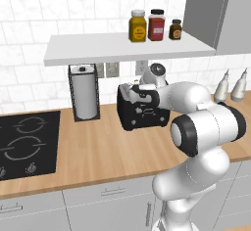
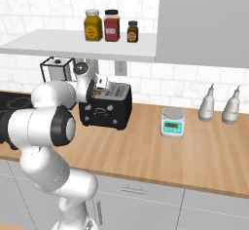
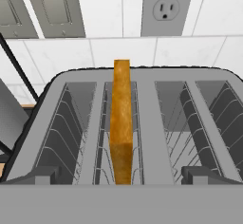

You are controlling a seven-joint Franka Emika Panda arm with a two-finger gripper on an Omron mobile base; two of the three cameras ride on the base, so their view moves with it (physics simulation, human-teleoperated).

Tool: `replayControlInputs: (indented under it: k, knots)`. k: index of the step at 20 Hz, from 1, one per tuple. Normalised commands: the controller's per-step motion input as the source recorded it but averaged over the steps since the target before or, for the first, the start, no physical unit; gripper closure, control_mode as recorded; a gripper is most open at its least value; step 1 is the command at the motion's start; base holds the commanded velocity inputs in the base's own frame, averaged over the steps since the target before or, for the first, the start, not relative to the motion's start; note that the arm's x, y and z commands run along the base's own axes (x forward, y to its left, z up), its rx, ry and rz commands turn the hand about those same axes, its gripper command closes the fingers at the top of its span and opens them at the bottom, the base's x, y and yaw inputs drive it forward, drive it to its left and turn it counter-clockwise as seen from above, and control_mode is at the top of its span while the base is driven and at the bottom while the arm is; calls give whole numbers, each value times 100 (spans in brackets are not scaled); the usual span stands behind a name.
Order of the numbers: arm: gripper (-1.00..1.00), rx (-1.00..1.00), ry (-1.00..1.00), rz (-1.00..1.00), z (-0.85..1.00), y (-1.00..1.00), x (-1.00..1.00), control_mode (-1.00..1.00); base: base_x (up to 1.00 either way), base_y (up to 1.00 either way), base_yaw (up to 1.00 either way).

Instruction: Start the toaster. Once the lever pops up, take the bread to the plate on the dining counter.

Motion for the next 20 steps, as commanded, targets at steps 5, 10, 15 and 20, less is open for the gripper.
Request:
replayControlInputs:
  k: [5,10,15,20]
  knots:
    - [-100,0,0,0,0,0,0,-100,0,0,0]
    - [-100,0,0,0,0,0,0,-100,0,0,0]
    - [-100,0,0,0,0,0,0,-100,0,0,0]
    - [-100,0,0,0,0,0,0,-100,0,0,0]
